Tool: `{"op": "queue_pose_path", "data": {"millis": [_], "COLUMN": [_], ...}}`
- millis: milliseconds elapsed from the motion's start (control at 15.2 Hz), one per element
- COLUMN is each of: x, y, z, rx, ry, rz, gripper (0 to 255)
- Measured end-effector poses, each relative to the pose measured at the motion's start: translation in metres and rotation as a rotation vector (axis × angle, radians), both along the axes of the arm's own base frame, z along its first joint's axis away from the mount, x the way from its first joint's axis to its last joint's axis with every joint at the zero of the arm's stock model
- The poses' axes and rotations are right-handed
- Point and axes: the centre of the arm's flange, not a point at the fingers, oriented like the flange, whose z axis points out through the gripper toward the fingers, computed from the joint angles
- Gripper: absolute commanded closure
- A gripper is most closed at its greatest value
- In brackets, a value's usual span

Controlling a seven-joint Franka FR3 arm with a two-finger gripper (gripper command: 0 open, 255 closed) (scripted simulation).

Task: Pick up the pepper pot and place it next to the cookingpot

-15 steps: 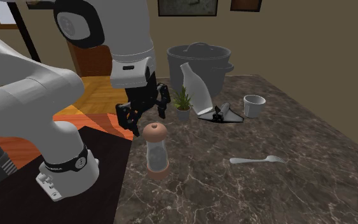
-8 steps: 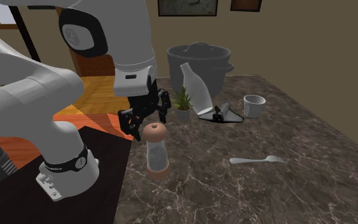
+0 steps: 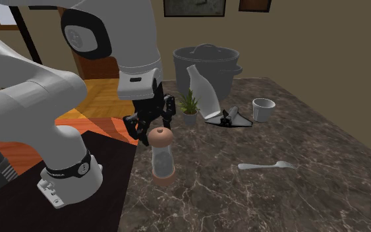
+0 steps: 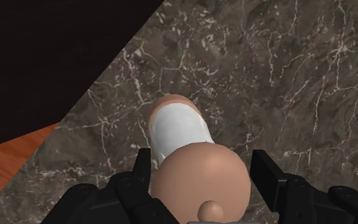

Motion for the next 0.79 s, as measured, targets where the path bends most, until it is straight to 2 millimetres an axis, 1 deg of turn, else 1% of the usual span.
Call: {"op": "queue_pose_path", "data": {"millis": [330, 396, 528, 792], "x": [0.0, 0.0, 0.0, 0.0], "y": [0.0, 0.0, 0.0, -0.001], "z": [0.0, 0.003, 0.01, 0.032], "rx": [0.0, 0.0, 0.0, 0.0], "ry": [0.0, 0.0, 0.001, 0.001], "rz": [0.0, 0.0, 0.0, 0.0], "gripper": [255, 255, 255, 255]}}
